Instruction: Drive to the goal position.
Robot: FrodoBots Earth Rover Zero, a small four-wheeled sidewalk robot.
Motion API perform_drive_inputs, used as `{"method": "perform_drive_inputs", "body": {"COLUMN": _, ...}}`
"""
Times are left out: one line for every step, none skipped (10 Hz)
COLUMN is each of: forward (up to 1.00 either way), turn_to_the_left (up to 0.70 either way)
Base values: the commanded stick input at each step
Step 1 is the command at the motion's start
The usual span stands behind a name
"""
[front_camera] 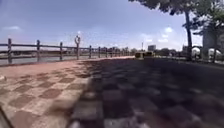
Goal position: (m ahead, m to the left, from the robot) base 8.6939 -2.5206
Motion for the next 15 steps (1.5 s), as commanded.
{"method": "perform_drive_inputs", "body": {"forward": 0.70, "turn_to_the_left": 0.00}}
{"method": "perform_drive_inputs", "body": {"forward": 0.70, "turn_to_the_left": 0.00}}
{"method": "perform_drive_inputs", "body": {"forward": 0.70, "turn_to_the_left": 0.00}}
{"method": "perform_drive_inputs", "body": {"forward": 0.70, "turn_to_the_left": 0.00}}
{"method": "perform_drive_inputs", "body": {"forward": 0.70, "turn_to_the_left": 0.00}}
{"method": "perform_drive_inputs", "body": {"forward": 0.70, "turn_to_the_left": 0.00}}
{"method": "perform_drive_inputs", "body": {"forward": 0.70, "turn_to_the_left": 0.00}}
{"method": "perform_drive_inputs", "body": {"forward": 0.70, "turn_to_the_left": 0.00}}
{"method": "perform_drive_inputs", "body": {"forward": 0.70, "turn_to_the_left": 0.00}}
{"method": "perform_drive_inputs", "body": {"forward": 0.70, "turn_to_the_left": 0.00}}
{"method": "perform_drive_inputs", "body": {"forward": 0.70, "turn_to_the_left": 0.00}}
{"method": "perform_drive_inputs", "body": {"forward": 0.70, "turn_to_the_left": 0.00}}
{"method": "perform_drive_inputs", "body": {"forward": 0.70, "turn_to_the_left": 0.00}}
{"method": "perform_drive_inputs", "body": {"forward": 0.70, "turn_to_the_left": 0.00}}
{"method": "perform_drive_inputs", "body": {"forward": 0.70, "turn_to_the_left": 0.00}}
